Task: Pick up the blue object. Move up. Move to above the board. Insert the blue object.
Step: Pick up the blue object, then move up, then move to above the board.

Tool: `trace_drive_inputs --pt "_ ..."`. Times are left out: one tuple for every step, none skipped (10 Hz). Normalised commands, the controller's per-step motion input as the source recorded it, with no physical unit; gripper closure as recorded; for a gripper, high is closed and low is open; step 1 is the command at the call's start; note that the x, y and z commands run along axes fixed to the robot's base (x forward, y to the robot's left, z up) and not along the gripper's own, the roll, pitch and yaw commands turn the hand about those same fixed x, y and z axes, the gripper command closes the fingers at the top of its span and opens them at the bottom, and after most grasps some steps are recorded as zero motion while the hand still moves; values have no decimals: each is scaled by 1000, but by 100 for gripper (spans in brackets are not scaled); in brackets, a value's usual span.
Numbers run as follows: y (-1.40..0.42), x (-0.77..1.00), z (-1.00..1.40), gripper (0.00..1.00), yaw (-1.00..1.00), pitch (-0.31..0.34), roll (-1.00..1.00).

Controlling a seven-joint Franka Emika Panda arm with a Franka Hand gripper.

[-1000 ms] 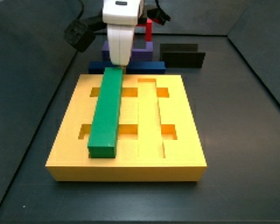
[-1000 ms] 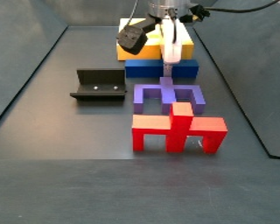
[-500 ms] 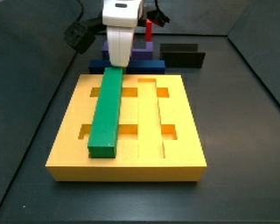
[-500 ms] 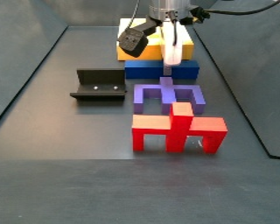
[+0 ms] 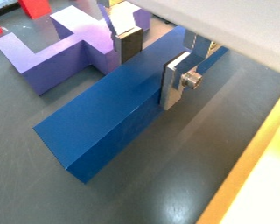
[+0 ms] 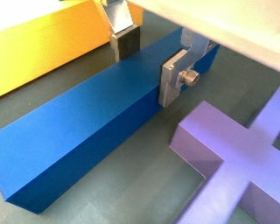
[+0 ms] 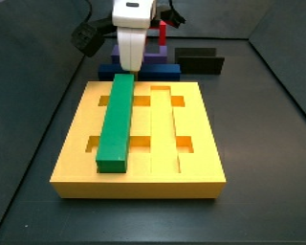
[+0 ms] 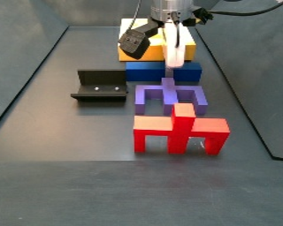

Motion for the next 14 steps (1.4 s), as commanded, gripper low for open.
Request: trace_drive_inputs --pt "0 0 0 100 0 0 0" --pt "0 0 0 100 0 0 0" --pt "0 0 0 100 0 0 0" --pt "0 0 0 100 0 0 0" --pt "0 0 0 100 0 0 0" --pt "0 0 0 100 0 0 0" --pt "0 0 0 100 0 0 0" --pt "0 0 0 100 0 0 0" --pt "0 0 0 100 0 0 0" --pt "0 0 833 100 0 0 0" --pt "-39 71 899 100 5 -39 -2" --pt "-36 -1 639 100 12 17 1" --pt "-27 3 419 100 12 11 4" --pt "0 0 1400 100 0 0 0"
